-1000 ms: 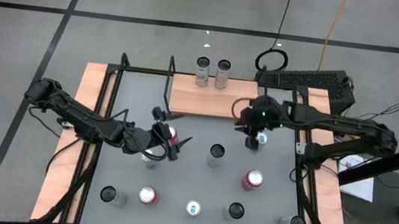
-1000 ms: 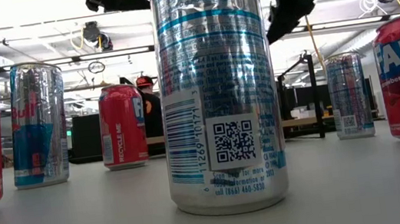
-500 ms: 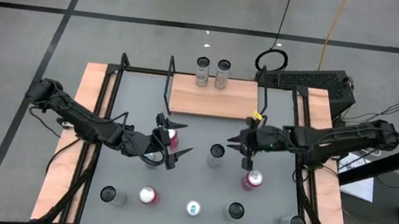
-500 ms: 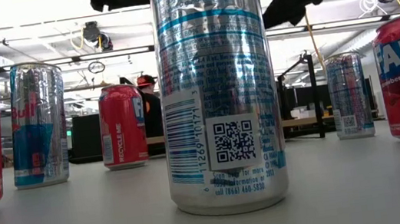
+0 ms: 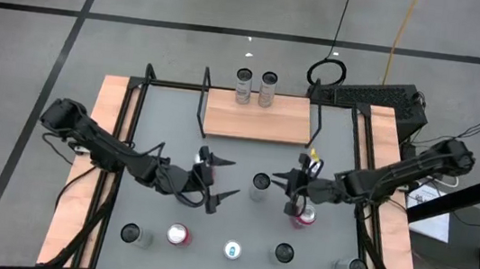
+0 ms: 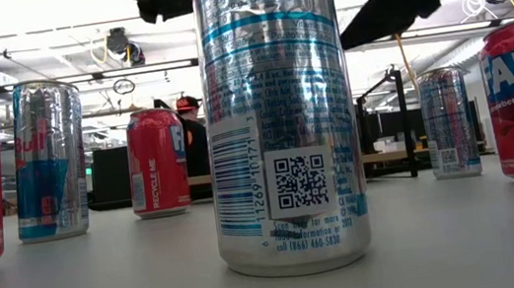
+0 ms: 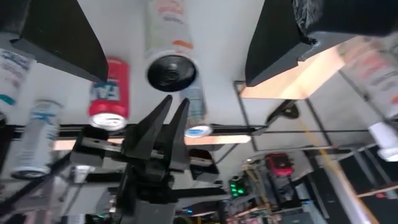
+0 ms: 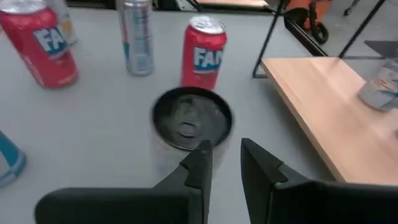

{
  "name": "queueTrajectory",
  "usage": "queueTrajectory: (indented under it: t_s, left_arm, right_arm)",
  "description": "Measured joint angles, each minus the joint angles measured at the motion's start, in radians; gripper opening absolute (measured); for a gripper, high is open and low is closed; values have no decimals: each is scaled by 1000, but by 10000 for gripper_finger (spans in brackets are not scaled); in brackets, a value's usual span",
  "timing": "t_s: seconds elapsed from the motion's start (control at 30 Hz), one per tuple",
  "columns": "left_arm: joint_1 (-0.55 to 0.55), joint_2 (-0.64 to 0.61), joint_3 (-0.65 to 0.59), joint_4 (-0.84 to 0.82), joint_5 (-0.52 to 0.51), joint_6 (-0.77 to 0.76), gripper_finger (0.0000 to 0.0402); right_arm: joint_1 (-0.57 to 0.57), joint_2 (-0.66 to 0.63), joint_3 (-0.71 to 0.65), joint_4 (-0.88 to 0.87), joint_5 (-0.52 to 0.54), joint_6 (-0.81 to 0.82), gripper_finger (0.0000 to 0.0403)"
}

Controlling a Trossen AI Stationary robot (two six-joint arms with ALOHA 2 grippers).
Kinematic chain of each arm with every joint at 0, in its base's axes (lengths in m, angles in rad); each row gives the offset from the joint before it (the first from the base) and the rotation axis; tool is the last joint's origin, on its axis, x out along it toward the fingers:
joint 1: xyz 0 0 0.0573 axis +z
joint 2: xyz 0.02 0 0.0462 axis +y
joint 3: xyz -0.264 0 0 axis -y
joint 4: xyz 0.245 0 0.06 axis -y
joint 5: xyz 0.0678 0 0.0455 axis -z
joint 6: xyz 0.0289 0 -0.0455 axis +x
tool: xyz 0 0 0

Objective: Place canned beverage on shelf
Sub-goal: Put the top white yellow soda can aligned with the other white yellow soda can on the shelf

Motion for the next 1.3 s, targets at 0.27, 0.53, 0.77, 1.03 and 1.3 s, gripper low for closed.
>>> queueTrajectory:
  t_s: [0.27, 0.53, 0.77, 1.03, 1.3]
  left_arm:
    - [0, 55, 0, 33, 56, -41, 375]
    - [-1, 69, 0, 29, 67, -40, 375]
    - [-10, 69, 0, 5, 67, -37, 375]
    - [-58, 69, 0, -41, -21, -42, 375]
    - [-55, 68, 0, -70, 24, -45, 375]
  right_arm:
    - [55, 51, -26, 144, 26, -16, 47]
    - [66, 63, -26, 151, 51, 25, 47]
    - [65, 62, -26, 159, 50, 64, 48]
    - [69, 62, -26, 173, 49, 120, 48]
    - [103, 62, -26, 190, 47, -14, 48]
